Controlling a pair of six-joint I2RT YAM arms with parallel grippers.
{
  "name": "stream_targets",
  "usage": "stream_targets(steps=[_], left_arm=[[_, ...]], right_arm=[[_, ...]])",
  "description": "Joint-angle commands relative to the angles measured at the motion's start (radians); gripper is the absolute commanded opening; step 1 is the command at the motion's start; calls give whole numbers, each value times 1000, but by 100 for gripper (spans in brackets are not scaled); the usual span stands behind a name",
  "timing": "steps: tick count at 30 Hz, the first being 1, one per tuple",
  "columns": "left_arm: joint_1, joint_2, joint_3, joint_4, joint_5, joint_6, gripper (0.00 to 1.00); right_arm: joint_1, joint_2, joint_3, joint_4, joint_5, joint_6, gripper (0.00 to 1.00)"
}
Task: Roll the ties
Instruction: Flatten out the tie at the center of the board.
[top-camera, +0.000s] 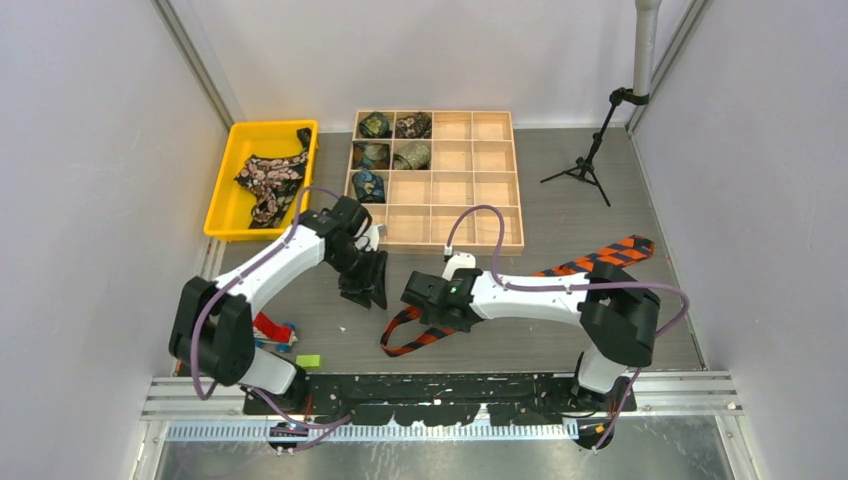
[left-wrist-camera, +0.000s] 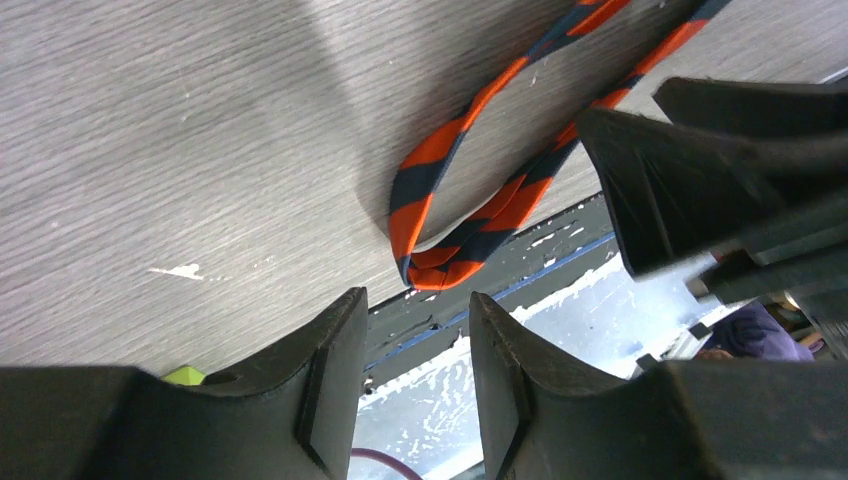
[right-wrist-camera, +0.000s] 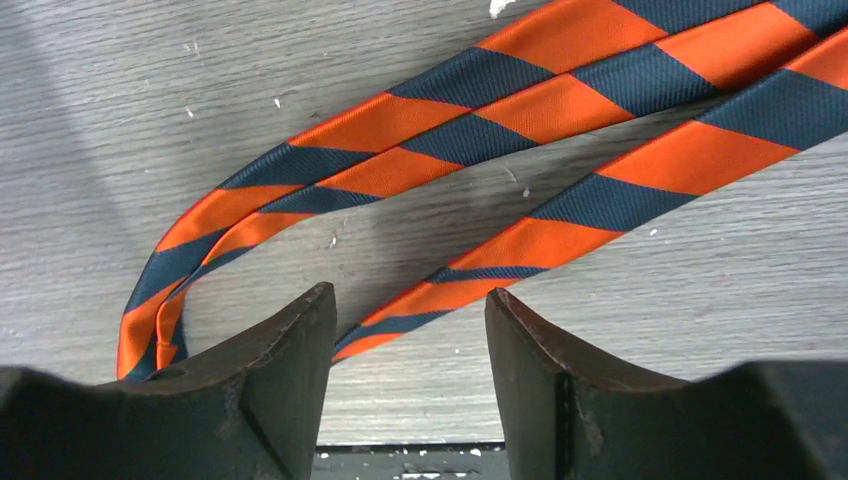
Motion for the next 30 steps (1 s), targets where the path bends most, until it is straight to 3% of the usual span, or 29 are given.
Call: stream_targets(steps=[1, 7, 13, 19, 30], left_arm=[[-1, -120, -23, -53, -46, 21, 44], [-1, -224, -65, -17, -35, 16, 43], [-1, -263, -106, 21, -39, 13, 43], [-1, -273, -115, 33, -34, 14, 43], [-2, -267, -124, 43, -27, 17, 42]], right_arm=[[6, 57, 49, -16, 55, 47, 59], [6, 96, 56, -31, 37, 64, 49], [6, 94, 78, -80, 46, 68, 20], [8, 84, 122, -127, 61, 55, 2], [5, 164, 257, -149, 66, 8, 0]])
